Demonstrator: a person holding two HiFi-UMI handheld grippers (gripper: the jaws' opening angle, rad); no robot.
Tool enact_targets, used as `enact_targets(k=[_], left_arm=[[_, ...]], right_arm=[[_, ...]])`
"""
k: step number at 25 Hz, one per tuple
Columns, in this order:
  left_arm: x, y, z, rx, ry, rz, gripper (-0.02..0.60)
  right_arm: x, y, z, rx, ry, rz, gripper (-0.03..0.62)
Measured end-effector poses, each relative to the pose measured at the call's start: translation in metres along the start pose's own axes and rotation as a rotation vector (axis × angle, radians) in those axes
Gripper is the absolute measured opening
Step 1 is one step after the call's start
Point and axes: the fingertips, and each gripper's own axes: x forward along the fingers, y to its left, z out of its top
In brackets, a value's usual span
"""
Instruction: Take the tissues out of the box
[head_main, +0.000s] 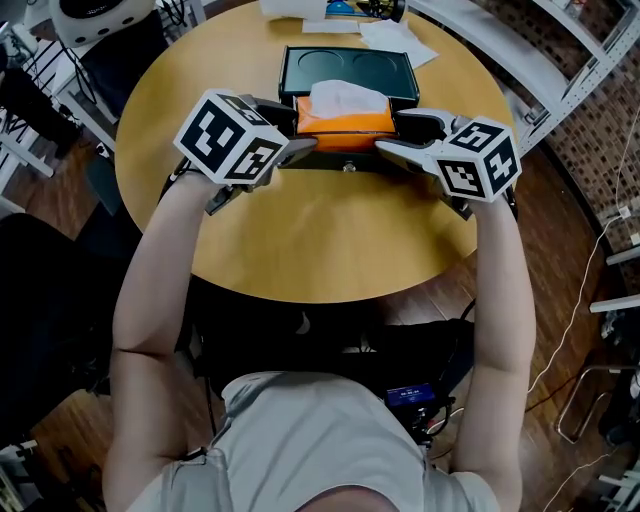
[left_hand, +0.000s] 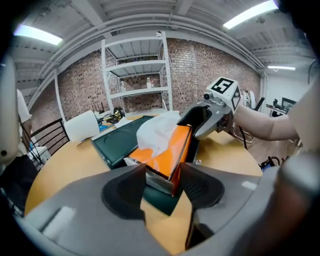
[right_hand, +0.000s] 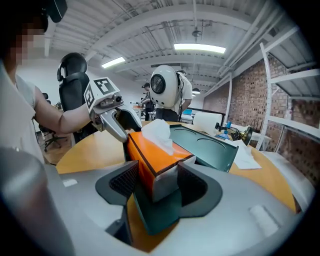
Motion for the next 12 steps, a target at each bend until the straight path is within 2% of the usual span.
enact_targets(k=[1,4,12], left_arm=[[0.001,0.002,0.001,-0.013,-0.009,0.004,0.204],[0.001,0.003,0.006,0.000,-0.023,0.026,0.153],[-0.032,-0.003,0.040,0.072,-0.122,0.064,0.149]], right_arm=[[0.002,-0.001,0.000,-0.008,0.008,-0.012,0.217],[0.001,-0.001,0.003,-0.036,0.006,-0.032,0.174],[-0.030,0.005,0.044,-0.100,-0.099,-0.062,0.172]])
